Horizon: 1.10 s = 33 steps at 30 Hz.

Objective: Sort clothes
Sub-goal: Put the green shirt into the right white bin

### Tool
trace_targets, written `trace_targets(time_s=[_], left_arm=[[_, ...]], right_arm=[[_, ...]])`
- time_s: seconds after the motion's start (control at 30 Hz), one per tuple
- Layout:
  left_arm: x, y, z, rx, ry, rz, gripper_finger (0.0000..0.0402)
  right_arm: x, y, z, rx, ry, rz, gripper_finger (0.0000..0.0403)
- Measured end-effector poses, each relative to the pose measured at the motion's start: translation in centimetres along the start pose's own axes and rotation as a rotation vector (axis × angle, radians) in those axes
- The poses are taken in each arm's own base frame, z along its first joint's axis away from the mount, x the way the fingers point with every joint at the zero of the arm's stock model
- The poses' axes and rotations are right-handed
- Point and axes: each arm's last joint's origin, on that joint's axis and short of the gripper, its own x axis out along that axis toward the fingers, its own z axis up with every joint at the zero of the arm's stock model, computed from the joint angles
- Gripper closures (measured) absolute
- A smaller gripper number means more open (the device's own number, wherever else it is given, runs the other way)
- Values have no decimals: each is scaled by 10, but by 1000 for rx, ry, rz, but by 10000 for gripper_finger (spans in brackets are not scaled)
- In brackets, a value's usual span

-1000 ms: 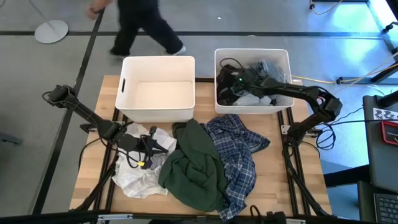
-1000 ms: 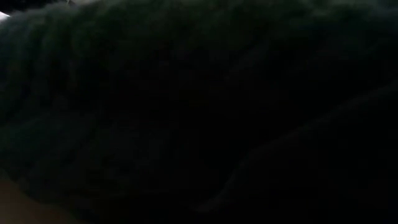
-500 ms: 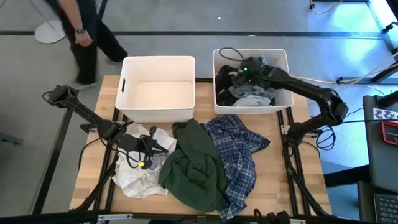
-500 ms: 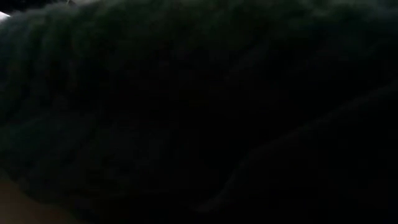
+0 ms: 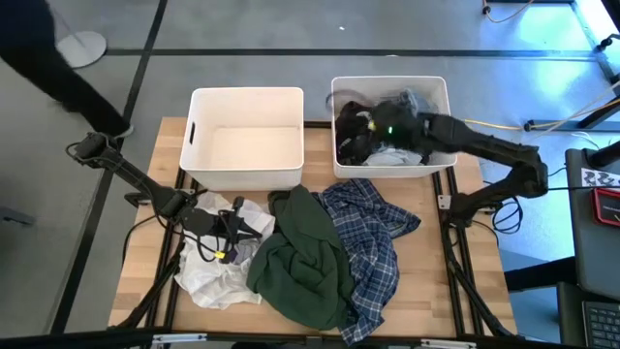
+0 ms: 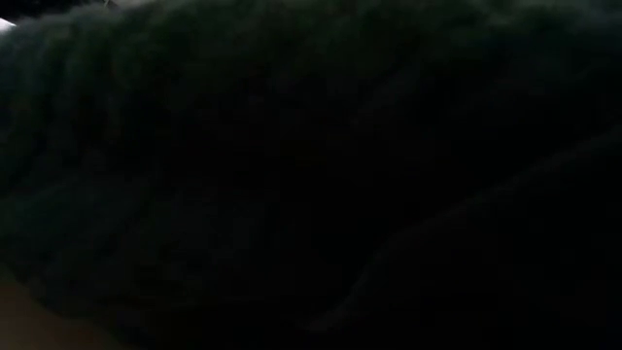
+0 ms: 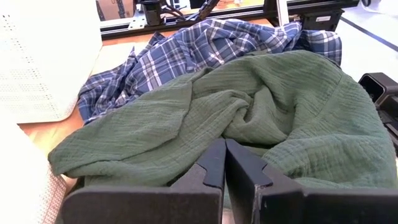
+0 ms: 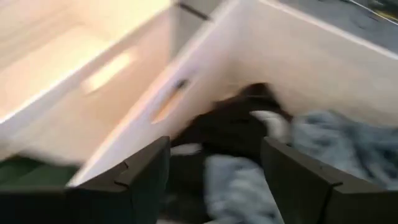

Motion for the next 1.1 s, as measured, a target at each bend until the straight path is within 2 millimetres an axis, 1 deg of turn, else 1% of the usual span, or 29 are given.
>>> trace_targets(time_s=[0.1,0.27,0.37,0.43,0.53,0.67,0.8,1.0,1.1], left_arm=[[0,0,0,-3,0,0,400],[0,0,0,-4,0,0,400],[0,0,0,-6,-4,0,400],[0,0,1,-7,-6,-1,400],[0,0,1,-9,-11,-1,400],[0,0,1,-4,-10,-1,400],[0,0,1,3,-10,-1,400],[0,0,1,2,-7,-1,400],[0,0,1,1,-7,-1,400]], right_arm=[[-14,33,-13,-80,-14,110,152],[-33,84,-49,-225,-13,279,152],[-42,107,-71,-307,11,336,152],[-44,120,-86,-358,35,358,152],[-45,136,-102,-416,57,380,152],[-41,155,-115,-440,59,410,152],[-32,175,-122,-420,33,447,152],[-10,192,-138,-453,112,460,152],[3,200,-150,-454,168,454,152]])
